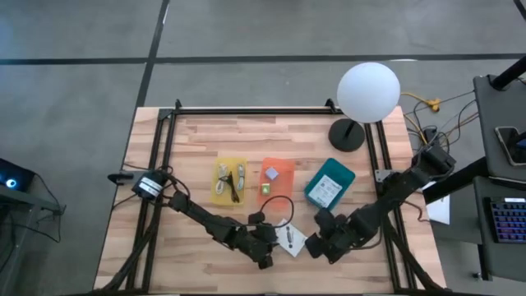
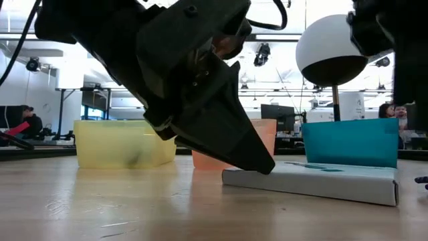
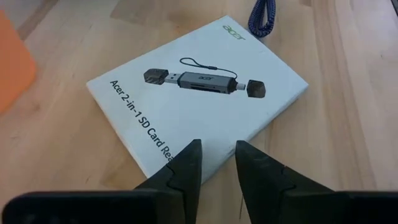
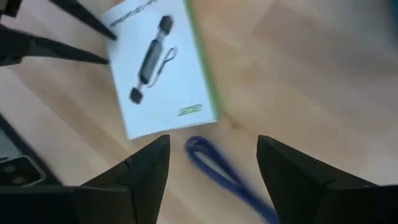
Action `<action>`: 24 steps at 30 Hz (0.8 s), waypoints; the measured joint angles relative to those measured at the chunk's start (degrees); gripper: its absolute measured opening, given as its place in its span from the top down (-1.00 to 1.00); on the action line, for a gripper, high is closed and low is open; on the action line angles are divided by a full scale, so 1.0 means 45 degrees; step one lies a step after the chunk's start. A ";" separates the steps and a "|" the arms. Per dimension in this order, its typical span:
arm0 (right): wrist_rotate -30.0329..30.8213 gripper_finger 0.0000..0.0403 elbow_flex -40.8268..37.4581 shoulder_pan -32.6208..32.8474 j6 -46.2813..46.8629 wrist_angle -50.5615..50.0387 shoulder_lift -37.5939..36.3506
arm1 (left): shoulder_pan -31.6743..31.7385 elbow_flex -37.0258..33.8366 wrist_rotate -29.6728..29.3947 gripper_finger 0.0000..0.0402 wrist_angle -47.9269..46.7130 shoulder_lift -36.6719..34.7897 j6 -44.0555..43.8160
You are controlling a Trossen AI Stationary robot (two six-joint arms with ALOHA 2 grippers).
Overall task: Pick and place items into bin
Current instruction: Put the white card reader box into the blue bin
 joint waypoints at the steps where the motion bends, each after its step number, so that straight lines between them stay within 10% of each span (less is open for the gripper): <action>1: -0.0125 -0.12 -0.0166 0.0017 0.0190 0.0422 0.0093 | -0.0028 0.0000 -0.0004 0.58 0.0004 0.0004 -0.0005; 24: -0.0557 -0.12 -0.0414 -0.0467 -0.0918 0.4104 0.1983 | -0.0520 -0.0240 -0.0122 0.58 0.0463 0.0214 -0.0685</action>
